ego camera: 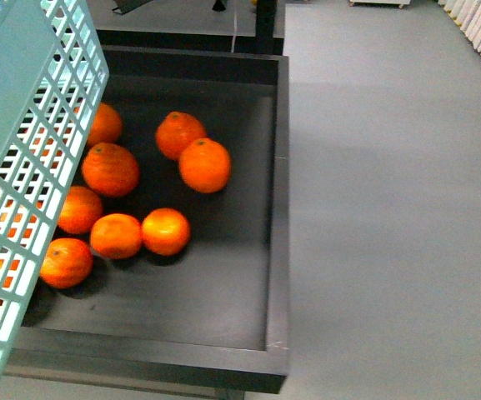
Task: Pick lemon and mango into basket
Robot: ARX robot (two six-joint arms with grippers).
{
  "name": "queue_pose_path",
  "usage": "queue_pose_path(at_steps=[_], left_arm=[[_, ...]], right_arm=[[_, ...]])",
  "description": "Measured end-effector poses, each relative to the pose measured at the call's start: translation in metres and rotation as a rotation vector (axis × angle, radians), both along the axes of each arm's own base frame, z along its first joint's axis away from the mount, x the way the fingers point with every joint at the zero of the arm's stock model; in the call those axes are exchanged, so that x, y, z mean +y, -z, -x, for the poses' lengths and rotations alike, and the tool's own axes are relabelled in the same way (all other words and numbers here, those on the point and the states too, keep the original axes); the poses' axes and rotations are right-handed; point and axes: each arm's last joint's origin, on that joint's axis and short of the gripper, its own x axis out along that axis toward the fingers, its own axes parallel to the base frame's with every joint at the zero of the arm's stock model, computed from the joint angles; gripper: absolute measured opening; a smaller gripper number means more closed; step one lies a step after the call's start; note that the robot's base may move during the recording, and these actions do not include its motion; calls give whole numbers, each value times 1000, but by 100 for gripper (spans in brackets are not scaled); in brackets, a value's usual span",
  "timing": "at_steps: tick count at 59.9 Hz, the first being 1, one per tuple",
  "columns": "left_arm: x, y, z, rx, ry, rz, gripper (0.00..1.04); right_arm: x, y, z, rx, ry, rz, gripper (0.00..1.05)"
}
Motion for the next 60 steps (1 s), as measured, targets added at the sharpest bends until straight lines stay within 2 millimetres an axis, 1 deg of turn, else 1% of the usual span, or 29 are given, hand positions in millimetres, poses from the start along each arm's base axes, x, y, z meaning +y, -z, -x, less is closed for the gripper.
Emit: queue_pose_path(at_steps=[60], left_arm=[[0,0,0,0,1,0,5]], right_arm=[[0,0,0,0,2,0,96]])
